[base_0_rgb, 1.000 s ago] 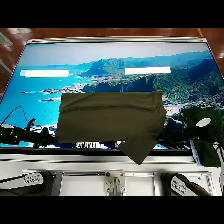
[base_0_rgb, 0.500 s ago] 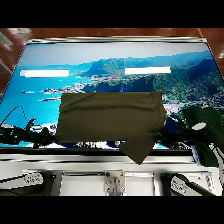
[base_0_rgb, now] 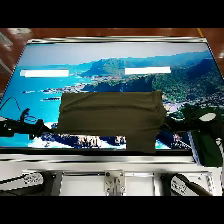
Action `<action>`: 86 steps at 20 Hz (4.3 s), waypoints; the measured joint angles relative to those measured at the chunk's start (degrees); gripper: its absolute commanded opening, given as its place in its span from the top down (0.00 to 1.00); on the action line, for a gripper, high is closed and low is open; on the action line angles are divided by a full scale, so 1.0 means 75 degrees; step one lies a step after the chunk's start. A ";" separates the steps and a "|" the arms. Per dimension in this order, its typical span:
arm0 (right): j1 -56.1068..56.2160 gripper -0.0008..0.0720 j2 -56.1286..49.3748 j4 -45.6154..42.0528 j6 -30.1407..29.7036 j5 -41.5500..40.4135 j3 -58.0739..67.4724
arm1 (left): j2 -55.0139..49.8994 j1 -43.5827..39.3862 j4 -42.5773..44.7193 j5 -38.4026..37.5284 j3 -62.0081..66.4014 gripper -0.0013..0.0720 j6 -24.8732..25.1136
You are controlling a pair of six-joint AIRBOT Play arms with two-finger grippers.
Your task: Fold the shirts.
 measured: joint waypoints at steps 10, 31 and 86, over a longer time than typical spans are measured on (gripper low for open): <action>0.0557 0.91 -0.1781 0.0694 0.0685 -0.0635 0.3220 | -0.1676 -0.1871 -0.0181 0.0469 0.3567 0.93 -0.1198; 0.1431 0.89 -0.4590 0.0778 0.0933 -0.2495 0.5391 | -0.4185 -0.2471 -0.1134 0.2419 0.6251 0.93 -0.2235; 0.1877 0.91 0.0644 0.0539 0.1839 0.2104 0.5455 | -0.5458 -0.9186 -0.5884 0.2465 0.6749 0.93 -0.1169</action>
